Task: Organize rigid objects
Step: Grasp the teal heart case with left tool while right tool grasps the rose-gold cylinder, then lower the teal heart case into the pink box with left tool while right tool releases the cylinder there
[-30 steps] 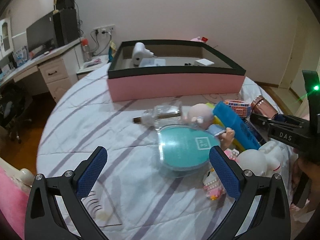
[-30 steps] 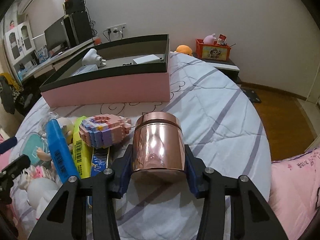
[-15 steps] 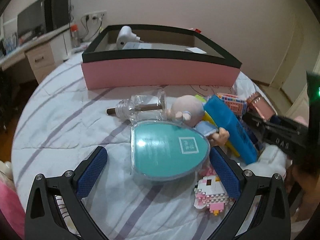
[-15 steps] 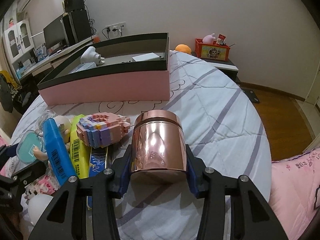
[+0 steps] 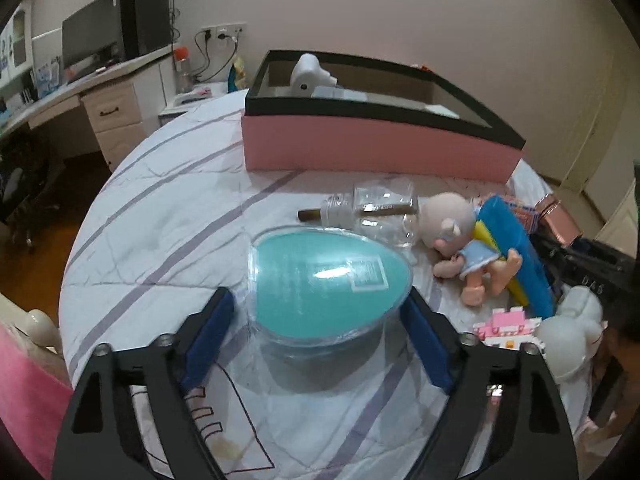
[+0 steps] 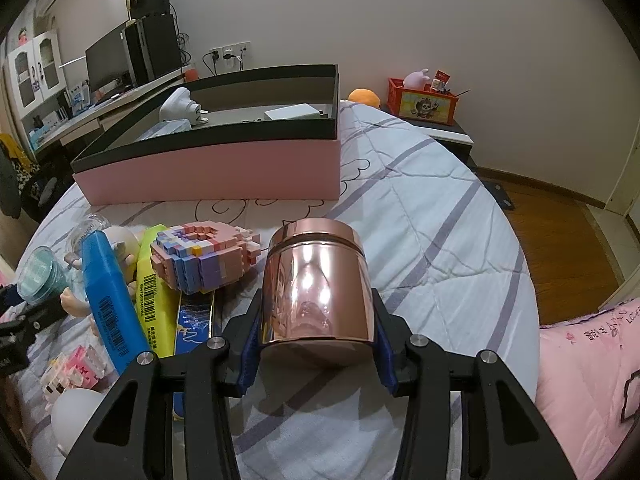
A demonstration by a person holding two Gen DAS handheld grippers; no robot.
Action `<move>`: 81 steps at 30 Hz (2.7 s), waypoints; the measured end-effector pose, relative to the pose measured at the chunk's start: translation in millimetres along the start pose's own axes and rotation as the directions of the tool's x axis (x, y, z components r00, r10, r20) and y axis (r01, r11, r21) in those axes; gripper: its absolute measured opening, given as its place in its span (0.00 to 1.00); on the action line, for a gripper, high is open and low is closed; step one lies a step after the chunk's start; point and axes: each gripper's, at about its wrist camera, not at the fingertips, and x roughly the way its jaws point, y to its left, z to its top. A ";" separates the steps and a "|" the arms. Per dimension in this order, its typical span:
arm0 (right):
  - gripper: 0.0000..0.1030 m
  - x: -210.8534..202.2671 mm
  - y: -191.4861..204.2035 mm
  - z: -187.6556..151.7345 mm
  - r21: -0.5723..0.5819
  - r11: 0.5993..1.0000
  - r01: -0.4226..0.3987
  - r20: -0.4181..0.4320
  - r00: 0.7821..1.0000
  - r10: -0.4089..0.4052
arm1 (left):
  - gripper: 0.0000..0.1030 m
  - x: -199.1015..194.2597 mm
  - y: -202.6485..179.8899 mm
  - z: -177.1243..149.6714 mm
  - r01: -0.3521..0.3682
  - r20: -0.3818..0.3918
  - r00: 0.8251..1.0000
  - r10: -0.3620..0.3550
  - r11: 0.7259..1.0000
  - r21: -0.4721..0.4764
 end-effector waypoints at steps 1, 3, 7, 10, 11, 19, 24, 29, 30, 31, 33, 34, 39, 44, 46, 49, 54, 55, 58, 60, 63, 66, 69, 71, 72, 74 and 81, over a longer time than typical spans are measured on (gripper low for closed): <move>0.46 0.2 0.9 0.3 -0.001 1.000 0.001 0.000 1.000 -0.001 | 0.91 -0.2 -0.3 1.1 -0.007 0.003 1.000 0.007 1.000 -0.002; 0.46 0.3 1.6 0.3 -0.003 1.000 0.006 -0.001 1.000 -0.006 | 0.90 0.1 -1.4 2.6 -0.020 0.008 1.000 0.020 1.000 0.002; 0.46 0.2 2.1 0.4 -0.003 1.000 0.006 -0.001 1.000 -0.006 | 0.73 8.8 -5.2 3.7 -0.020 -0.005 1.000 0.020 0.999 0.033; 0.46 -0.2 1.9 0.3 -0.004 1.000 0.006 0.002 1.000 -0.006 | 0.72 7.0 -6.4 3.7 -0.020 0.003 1.000 0.020 0.999 0.043; 0.46 -0.4 2.1 0.2 -0.004 1.000 0.006 0.004 1.000 -0.006 | 0.72 5.9 -6.0 3.7 -0.018 0.006 1.000 0.018 0.999 0.042; 0.46 -16.3 2.6 -2.7 0.007 1.000 -0.019 0.074 0.997 0.018 | 0.72 -13.6 -6.3 7.9 -0.009 0.052 0.999 0.007 0.999 0.038; 0.46 -36.9 7.8 -2.6 0.016 1.000 -0.025 0.123 0.992 0.023 | 0.72 -34.6 -10.2 16.6 0.000 0.107 0.994 -0.005 0.999 0.051; 0.46 -66.4 16.5 5.3 0.003 0.999 -0.043 0.195 0.980 0.042 | 0.72 -56.2 -14.2 27.9 -0.013 0.176 0.984 0.002 0.998 0.058; 0.46 -72.2 18.2 6.8 0.000 0.999 -0.046 0.212 0.976 0.045 | 0.72 -62.3 -15.1 31.1 -0.011 0.197 0.980 0.000 0.998 0.056; 0.46 -78.1 20.8 8.4 -0.006 0.999 -0.053 0.224 0.973 0.053 | 0.72 -68.4 -16.0 34.0 -0.014 0.222 0.975 0.002 0.999 0.052; 0.46 -92.2 27.2 12.9 -0.014 0.998 -0.068 0.272 0.960 0.069 | 0.72 -78.9 -19.5 38.7 -0.036 0.273 0.962 0.022 0.998 0.046; 0.46 -97.7 30.9 14.9 -0.022 0.997 -0.072 0.287 0.955 0.075 | 0.72 -86.8 -21.4 42.2 -0.043 0.304 0.952 0.027 0.998 0.045; 0.46 -121.3 49.0 25.2 -0.048 0.995 -0.083 0.376 0.922 0.095 | 0.72 -112.7 -24.7 54.6 -0.064 0.402 0.914 0.045 0.997 0.034; 0.46 -129.5 64.0 36.8 -0.082 0.991 -0.105 0.406 0.905 0.129 | 0.72 -126.2 -25.6 64.3 -0.092 0.451 0.890 0.064 0.995 0.041; 0.46 -129.4 66.4 40.0 -0.094 0.990 -0.105 0.410 0.902 0.135 | 0.72 -129.4 -24.9 69.1 -0.105 0.465 0.882 0.073 0.994 0.042; 0.46 -128.2 69.7 50.0 -0.112 0.988 -0.104 0.413 0.900 0.141 | 0.72 -131.1 -23.7 76.8 -0.127 0.482 0.872 0.087 0.991 0.049; 0.46 -118.1 68.9 65.0 -0.131 0.986 -0.108 0.407 0.900 0.152 | 0.72 -128.1 -21.5 87.6 -0.176 0.490 0.863 0.125 0.983 0.059; 0.46 -115.7 69.2 66.6 -0.133 0.985 -0.109 0.405 0.901 0.154 | 0.72 -124.2 -20.5 91.7 -0.173 0.485 0.866 0.121 0.983 0.063; 0.46 -101.5 70.2 77.3 -0.145 0.983 -0.111 0.383 0.910 0.159 | 0.72 -109.8 -20.4 102.4 -0.180 0.470 0.874 0.122 0.980 0.080; 0.46 -89.2 70.1 87.8 -0.154 0.982 -0.111 0.366 0.917 0.161 | 0.72 -96.6 -20.5 111.6 -0.180 0.455 0.882 0.120 0.979 0.091; 0.46 -66.4 70.0 105.0 -0.169 0.980 -0.103 0.331 0.931 0.155 | 0.72 -69.1 -20.2 130.7 -0.157 0.410 0.907 0.097 0.981 0.116; 0.46 -37.6 68.6 122.1 -0.172 0.980 -0.104 0.280 0.948 0.150 | 0.72 -31.7 -21.3 150.1 -0.132 0.341 0.937 0.076 0.981 0.144; 0.46 -6.5 67.3 135.6 -0.177 0.978 -0.108 0.216 0.966 0.145 | 0.72 6.0 -21.9 160.5 -0.107 0.262 0.963 0.062 0.982 0.159; 0.46 16.0 67.6 141.4 -0.174 0.975 -0.140 0.150 0.974 0.167 | 0.72 32.6 -21.3 163.5 -0.106 0.207 0.976 0.070 0.980 0.167; 0.46 31.3 68.3 143.1 -0.169 0.974 -0.152 0.113 0.979 0.173 | 0.72 42.2 -20.7 164.0 -0.108 0.183 0.980 0.077 0.980 0.169; 0.46 48.7 70.4 143.4 -0.178 0.973 -0.146 0.066 0.985 0.160 | 0.72 57.1 -17.8 163.1 -0.121 0.157 0.983 0.094 0.977 0.175; 0.46 81.1 79.1 139.5 -0.184 0.968 -0.172 -0.034 0.985 0.169 | 0.73 78.0 -8.4 157.4 -0.168 0.097 0.984 0.152 0.969 0.183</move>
